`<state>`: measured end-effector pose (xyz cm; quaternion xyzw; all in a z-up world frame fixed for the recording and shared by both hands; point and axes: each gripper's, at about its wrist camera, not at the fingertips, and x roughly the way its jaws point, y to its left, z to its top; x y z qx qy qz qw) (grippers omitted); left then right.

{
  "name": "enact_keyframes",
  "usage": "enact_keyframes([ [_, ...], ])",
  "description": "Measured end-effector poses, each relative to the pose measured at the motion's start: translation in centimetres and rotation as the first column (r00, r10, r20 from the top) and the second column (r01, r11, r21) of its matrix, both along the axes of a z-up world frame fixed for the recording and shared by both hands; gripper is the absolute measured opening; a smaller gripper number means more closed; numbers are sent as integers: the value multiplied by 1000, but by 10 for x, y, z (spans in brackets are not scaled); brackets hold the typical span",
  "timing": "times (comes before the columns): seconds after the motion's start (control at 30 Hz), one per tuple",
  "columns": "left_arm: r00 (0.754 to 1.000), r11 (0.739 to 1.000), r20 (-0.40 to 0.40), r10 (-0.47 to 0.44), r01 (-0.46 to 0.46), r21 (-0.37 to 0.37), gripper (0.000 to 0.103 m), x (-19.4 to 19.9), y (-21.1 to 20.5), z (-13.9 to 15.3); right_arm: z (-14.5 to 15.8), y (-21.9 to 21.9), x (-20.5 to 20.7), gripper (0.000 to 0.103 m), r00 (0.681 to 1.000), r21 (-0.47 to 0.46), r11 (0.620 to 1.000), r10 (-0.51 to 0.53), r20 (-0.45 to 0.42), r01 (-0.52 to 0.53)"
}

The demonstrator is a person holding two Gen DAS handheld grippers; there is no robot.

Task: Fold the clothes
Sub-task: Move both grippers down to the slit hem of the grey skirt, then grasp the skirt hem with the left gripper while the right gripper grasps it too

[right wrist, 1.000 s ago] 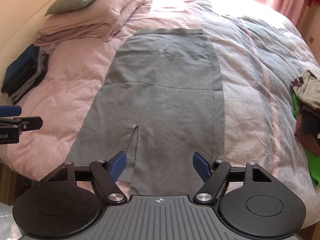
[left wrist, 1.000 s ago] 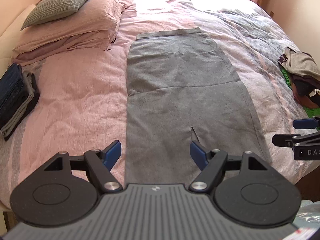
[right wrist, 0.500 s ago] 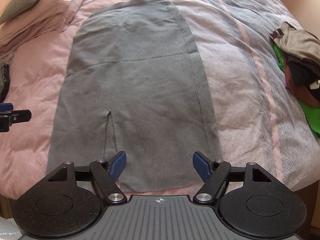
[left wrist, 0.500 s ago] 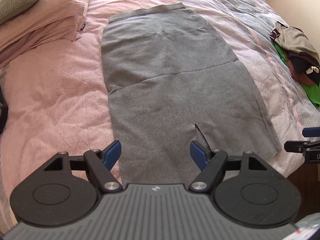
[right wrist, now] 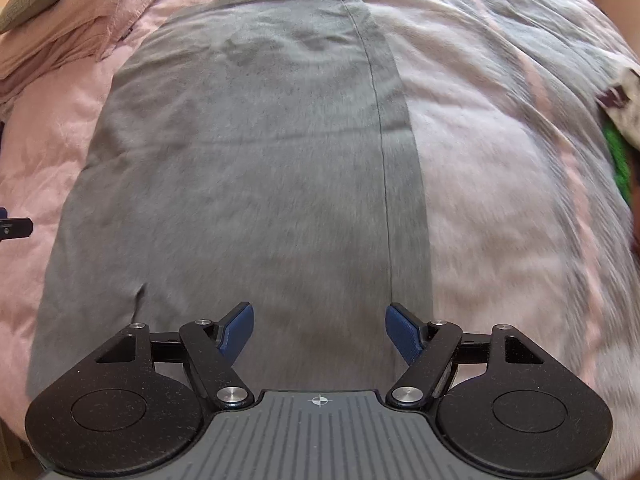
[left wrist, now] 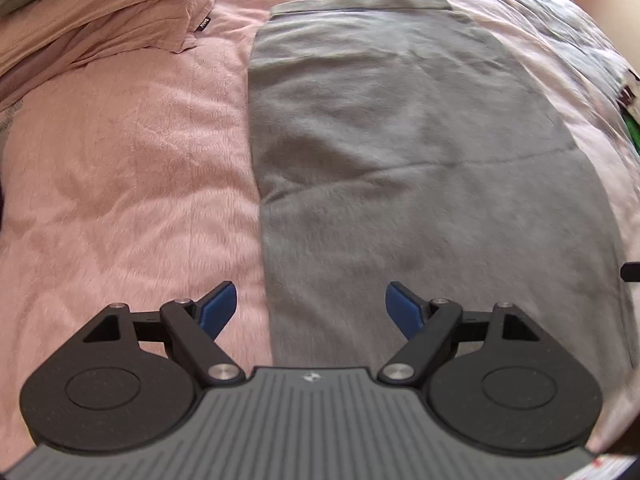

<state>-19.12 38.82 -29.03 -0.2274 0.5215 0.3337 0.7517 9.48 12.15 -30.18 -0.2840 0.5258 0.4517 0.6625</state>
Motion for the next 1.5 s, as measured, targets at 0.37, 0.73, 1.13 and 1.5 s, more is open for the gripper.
enact_keyframes([
  [0.37, 982, 991, 173, -82, 62, 118, 58, 95, 138, -57, -41, 147, 131, 59, 971, 256, 940, 201, 127, -227],
  [0.73, 957, 985, 291, -17, -34, 169, 57, 178, 299, -76, -64, 305, 229, 55, 977, 417, 885, 162, 136, -204],
  [1.13, 925, 999, 378, 40, -30, -32, 23, 184, 342, -110, -98, 358, 259, 13, 992, 361, 927, 123, -33, -103],
  [1.5, 787, 988, 612, -78, -21, 154, 5, 105, 263, -21, 6, 226, 214, 8, 978, 689, 699, 192, 81, -194],
])
